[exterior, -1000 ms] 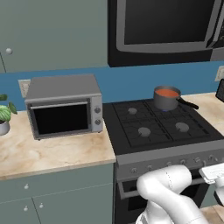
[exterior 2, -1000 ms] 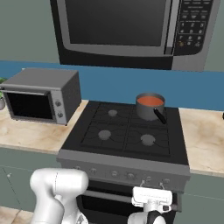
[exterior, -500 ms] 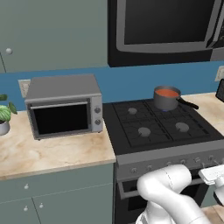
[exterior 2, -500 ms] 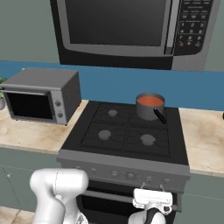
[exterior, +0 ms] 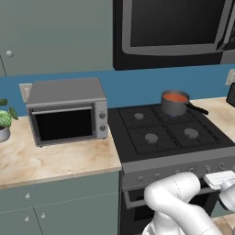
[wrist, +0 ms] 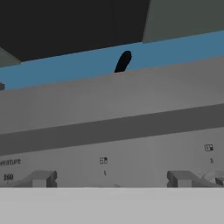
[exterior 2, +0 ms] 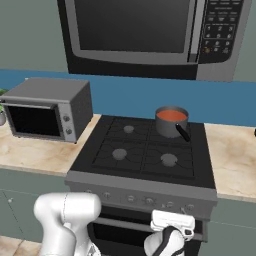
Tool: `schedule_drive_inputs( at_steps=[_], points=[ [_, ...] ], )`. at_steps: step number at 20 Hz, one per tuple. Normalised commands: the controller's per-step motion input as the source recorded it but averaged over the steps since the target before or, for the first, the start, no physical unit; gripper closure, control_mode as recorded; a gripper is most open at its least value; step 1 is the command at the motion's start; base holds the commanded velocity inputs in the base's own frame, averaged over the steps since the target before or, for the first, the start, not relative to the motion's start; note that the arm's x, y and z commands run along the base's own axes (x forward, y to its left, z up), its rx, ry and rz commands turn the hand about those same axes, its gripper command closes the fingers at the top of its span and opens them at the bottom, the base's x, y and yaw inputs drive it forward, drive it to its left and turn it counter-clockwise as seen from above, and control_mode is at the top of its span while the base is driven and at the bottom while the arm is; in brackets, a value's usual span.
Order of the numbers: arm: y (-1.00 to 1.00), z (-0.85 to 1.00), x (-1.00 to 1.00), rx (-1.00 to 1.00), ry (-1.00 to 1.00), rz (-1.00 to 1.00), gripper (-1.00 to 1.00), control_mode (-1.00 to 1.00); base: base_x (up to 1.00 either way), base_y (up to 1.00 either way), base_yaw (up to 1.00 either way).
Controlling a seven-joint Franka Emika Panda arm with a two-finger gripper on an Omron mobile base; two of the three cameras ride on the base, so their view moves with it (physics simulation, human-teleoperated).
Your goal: Wait until the marinara sauce is simmered to a deep red color and then turn off the stove.
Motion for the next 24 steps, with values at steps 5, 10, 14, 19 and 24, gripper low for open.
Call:
schedule_drive_inputs(
  at_steps=[5, 10, 14, 19, 24],
  points=[
    [0.0, -0.03, 0.23, 0.0, 0.0, -0.03, -1.0, -1.0, 0.0, 0.0, 0.0],
    [-0.03, -0.01, 0.05, 0.0, -0.01, 0.0, -1.0, -1.0, 0.0, 0.0, 0.0],
    [-0.08, 0.0, 0.0, 0.0, 0.0, 0.0, -1.0, -1.0, 0.0, 0.0, 0.0],
    [-0.07, -0.03, 0.0, 0.0, 0.0, 0.0, -1.0, -1.0, 0.0, 0.0, 0.0],
    [0.0, -0.1, 0.0, 0.0, 0.01, 0.0, -1.0, -1.0, 0.0, 0.0, 0.0]
  ],
)
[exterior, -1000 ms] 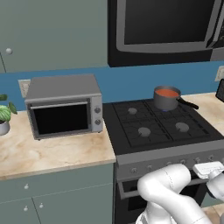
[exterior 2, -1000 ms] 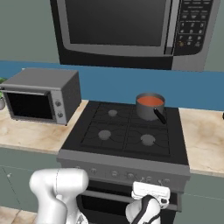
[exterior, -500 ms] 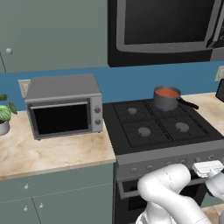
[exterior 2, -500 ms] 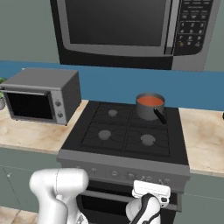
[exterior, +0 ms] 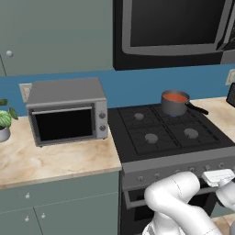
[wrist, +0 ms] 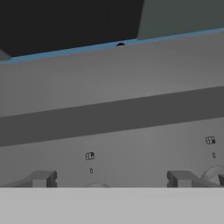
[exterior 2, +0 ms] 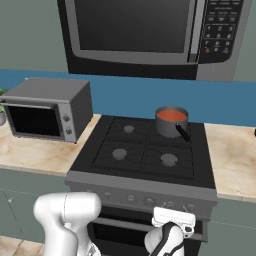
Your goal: Wait until the marinara sauce is simmered to a deep red color and then turn off the stove.
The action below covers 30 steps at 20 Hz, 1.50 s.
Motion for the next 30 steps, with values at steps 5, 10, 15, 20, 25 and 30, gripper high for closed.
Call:
schedule_drive_inputs(
  at_steps=[5, 10, 15, 20, 25, 30],
  points=[
    [0.0, -0.14, 0.0, 0.0, 0.02, 0.0, -1.0, -1.0, 0.0, 0.0, 0.0],
    [0.0, -0.1, 0.0, 0.0, 0.05, 0.0, -1.0, -1.0, 0.0, 0.0, 0.0],
    [0.0, -0.14, 0.0, 0.0, 0.05, 0.0, -1.0, -1.0, 0.0, 0.0, 0.0],
    [0.0, -0.11, 0.0, -0.02, 0.0, 0.0, -1.0, -1.0, 0.0, 0.0, 0.0],
    [0.11, -0.01, 0.0, -0.08, 0.0, 0.0, -1.0, -1.0, 0.0, 0.0, 0.0],
    [0.05, 0.0, 0.0, -0.1, 0.0, 0.0, -1.0, -1.0, 0.0, 0.0, 0.0]
  ],
)
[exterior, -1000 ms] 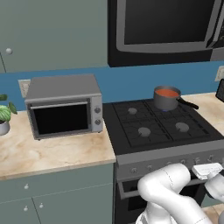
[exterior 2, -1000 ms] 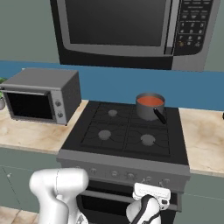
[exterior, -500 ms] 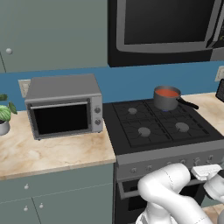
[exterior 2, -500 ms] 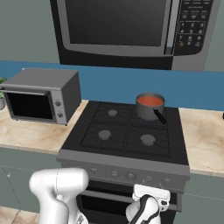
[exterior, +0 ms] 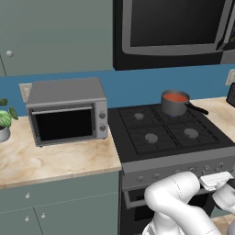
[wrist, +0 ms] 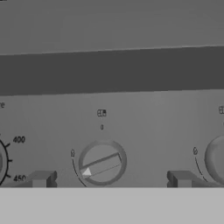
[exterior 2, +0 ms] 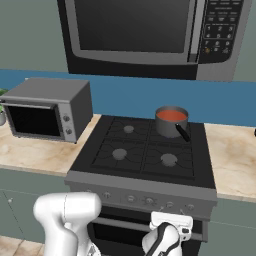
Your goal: Wait until the marinara sauce is simmered to a deep red color and then turn off the stove.
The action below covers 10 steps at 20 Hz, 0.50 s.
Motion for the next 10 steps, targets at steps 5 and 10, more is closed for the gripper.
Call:
schedule_drive_inputs(
  at_steps=[5, 10],
  points=[
    [0.0, 0.0, 0.05, -0.09, 0.0, 0.0, -1.0, -1.0, 0.0, 0.0, 0.0],
    [0.0, 0.0, 0.09, -0.09, 0.0, 0.0, -1.0, -1.0, 0.0, 0.0, 0.0]
  ],
)
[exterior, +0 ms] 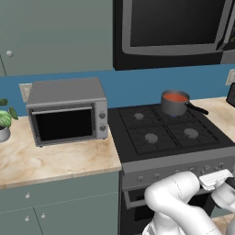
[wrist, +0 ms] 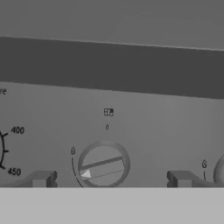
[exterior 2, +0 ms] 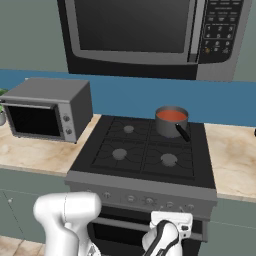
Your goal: Wait until the marinara sauce is simmered to a deep red color and then turn off the stove.
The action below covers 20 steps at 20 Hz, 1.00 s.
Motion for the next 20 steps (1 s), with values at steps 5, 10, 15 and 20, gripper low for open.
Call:
schedule_drive_inputs(
  at_steps=[5, 10, 15, 20],
  points=[
    [0.0, 0.0, 0.08, -0.07, 0.0, 0.0, -1.0, -1.0, 0.0, 0.0, 0.0],
    [0.0, -0.07, 0.15, -0.1, 0.05, 0.0, -1.0, -1.0, 0.0, 0.0, 0.0],
    [0.0, -0.05, 0.04, -0.09, 0.01, 0.0, -1.0, -1.0, 0.0, 0.0, 0.0],
    [0.0, -0.02, 0.0, -0.09, 0.0, 0.0, -1.0, -1.0, 0.0, 0.0, 0.0]
  ],
)
